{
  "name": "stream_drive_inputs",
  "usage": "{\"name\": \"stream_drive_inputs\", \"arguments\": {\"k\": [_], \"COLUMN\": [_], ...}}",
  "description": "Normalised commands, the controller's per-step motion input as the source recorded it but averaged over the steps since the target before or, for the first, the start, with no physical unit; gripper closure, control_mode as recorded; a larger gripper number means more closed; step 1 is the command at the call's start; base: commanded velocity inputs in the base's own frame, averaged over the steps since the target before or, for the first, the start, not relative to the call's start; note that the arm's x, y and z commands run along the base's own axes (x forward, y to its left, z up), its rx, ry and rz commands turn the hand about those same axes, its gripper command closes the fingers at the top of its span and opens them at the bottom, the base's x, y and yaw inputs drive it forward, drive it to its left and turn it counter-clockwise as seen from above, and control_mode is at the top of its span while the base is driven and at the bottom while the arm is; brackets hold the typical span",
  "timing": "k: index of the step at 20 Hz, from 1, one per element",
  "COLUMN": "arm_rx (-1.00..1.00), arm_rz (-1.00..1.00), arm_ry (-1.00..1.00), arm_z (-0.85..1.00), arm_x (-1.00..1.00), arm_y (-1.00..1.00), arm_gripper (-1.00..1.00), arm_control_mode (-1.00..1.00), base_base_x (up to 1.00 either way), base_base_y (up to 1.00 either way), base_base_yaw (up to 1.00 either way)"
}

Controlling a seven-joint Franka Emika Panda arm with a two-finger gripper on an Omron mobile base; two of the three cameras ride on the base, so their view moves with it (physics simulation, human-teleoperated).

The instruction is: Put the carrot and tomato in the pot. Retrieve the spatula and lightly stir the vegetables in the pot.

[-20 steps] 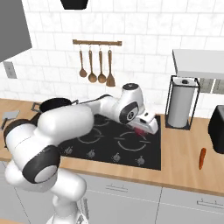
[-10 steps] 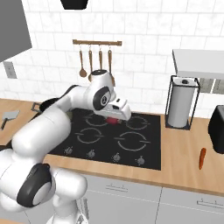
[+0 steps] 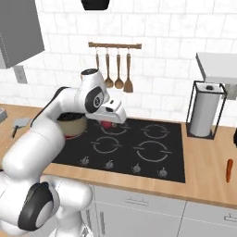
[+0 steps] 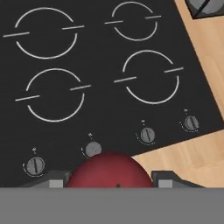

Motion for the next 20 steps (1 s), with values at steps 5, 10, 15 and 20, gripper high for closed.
{"name": "stream_drive_inputs", "arguments": {"k": [5, 10, 15, 20], "arm_rx": [0.00, 0.00, 0.07, 0.15], "arm_rz": [0.00, 0.00, 0.00, 0.09], "arm_ry": [0.00, 0.00, 0.00, 0.01], "arm_z": [0.00, 0.04, 0.01, -0.06], "arm_x": [0.00, 0.18, 0.80, 0.87], "arm_y": [0.00, 0.01, 0.00, 0.09], "arm_gripper": [1.00, 1.00, 1.00, 1.00], "arm_control_mode": [1.00, -1.00, -1.00, -1.00], "base_base_x": [0.00, 0.17, 0.00, 0.00], "base_base_y": [1.00, 0.29, 0.00, 0.00], "base_base_yaw": [0.05, 0.00, 0.00, 0.00]}}
